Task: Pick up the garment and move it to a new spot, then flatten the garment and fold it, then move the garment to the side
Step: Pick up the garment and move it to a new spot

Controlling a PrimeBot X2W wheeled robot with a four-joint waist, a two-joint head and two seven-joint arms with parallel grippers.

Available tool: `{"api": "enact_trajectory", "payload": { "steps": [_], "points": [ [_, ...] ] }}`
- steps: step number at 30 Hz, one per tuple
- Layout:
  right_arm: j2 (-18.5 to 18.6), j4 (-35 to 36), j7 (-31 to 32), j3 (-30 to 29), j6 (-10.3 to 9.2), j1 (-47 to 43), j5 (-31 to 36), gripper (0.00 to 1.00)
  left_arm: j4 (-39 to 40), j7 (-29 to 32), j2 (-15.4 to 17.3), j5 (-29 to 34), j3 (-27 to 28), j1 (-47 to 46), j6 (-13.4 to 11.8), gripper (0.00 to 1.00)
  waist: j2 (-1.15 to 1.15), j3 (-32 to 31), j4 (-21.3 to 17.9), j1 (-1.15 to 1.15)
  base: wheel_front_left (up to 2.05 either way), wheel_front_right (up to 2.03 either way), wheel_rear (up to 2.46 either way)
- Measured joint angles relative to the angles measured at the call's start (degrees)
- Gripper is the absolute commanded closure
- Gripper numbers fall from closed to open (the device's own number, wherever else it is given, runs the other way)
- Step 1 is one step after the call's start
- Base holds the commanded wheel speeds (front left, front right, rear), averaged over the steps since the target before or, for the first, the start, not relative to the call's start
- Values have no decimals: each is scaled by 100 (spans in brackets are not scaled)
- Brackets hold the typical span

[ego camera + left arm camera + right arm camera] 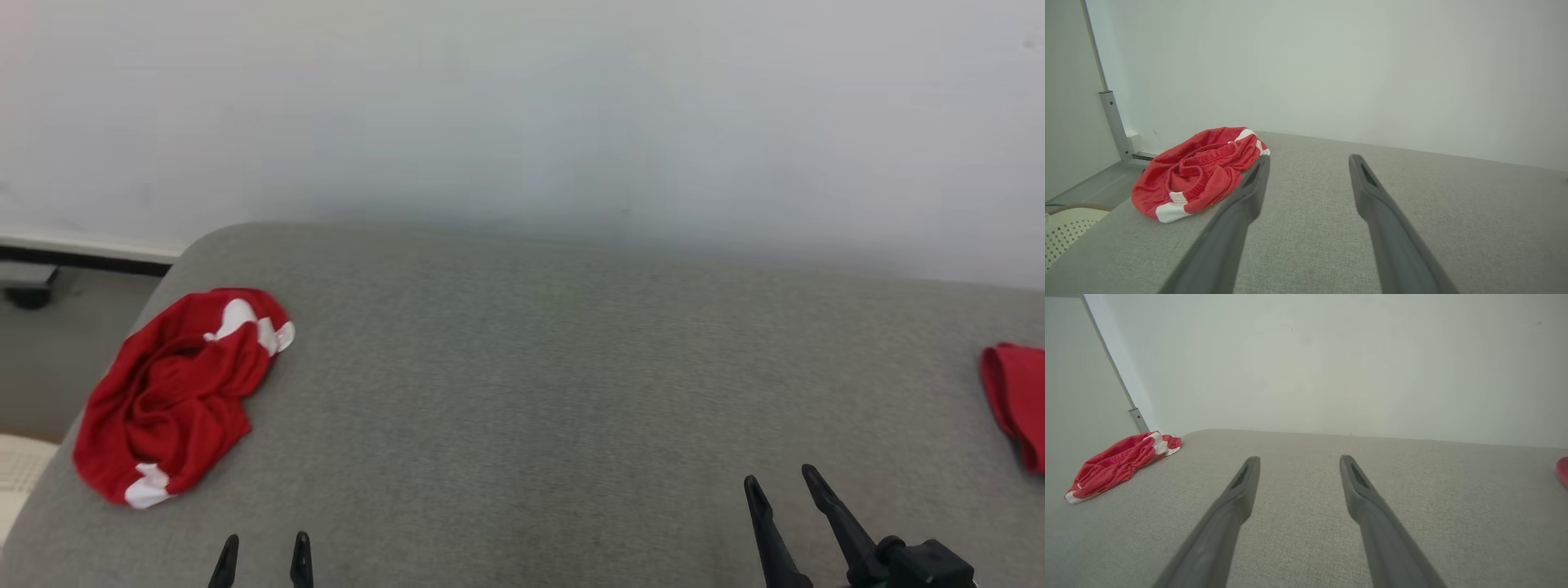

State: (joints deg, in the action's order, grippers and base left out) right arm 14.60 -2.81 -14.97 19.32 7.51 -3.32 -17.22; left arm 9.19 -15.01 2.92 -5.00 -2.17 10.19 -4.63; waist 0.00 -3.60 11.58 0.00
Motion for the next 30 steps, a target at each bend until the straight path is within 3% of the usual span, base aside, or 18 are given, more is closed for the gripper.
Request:
{"api": "enact_trajectory", "payload": {
  "steps": [17,30],
  "points": [
    [-40,8,1,54,0,33,-36,0,111,0,-1,25,19,-3,25,0,0,41,1230,0,0,0,0],
    [83,20,1,140,0,65,-44,0,112,0,0,-238,-74,-37,-108,0,0,182,1352,0,0,0,0]
  ]
}}
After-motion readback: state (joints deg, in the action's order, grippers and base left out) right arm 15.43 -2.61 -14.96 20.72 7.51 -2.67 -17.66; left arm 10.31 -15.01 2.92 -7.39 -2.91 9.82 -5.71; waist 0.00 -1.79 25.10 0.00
